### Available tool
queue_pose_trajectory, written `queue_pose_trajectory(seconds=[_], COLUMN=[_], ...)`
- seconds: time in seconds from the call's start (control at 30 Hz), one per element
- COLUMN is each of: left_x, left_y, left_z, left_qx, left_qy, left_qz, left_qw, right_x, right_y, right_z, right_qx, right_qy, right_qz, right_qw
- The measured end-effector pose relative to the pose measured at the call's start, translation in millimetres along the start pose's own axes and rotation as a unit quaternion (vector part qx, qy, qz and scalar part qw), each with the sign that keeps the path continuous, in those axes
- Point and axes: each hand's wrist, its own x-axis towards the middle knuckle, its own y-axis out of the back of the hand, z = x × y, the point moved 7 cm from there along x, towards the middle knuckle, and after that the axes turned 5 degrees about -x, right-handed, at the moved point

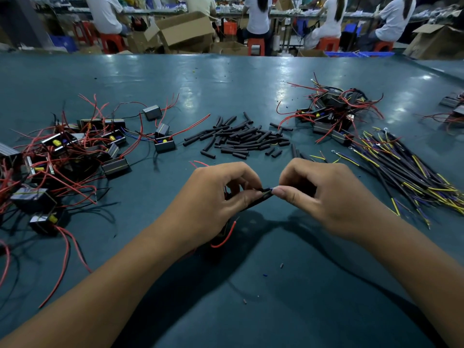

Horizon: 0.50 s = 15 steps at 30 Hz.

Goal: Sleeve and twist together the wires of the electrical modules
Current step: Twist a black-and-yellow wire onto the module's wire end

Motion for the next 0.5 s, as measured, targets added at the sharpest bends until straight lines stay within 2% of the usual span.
queue_pose_trajectory(seconds=[0.1, 0.3, 0.5], left_x=[0, -3, -3], left_y=[1, 2, 1], left_z=[-4, 5, 16], left_qx=[-0.006, 0.006, 0.112], left_qy=[0.017, 0.005, -0.026], left_qz=[-0.001, 0.001, 0.006], left_qw=[1.0, 1.0, 0.993], right_x=[0, 0, 0], right_y=[2, 6, 6], right_z=[-5, -12, -18], right_qx=[-0.021, -0.076, -0.079], right_qy=[0.045, 0.086, 0.107], right_qz=[-0.022, 0.012, 0.022], right_qw=[0.999, 0.993, 0.991])
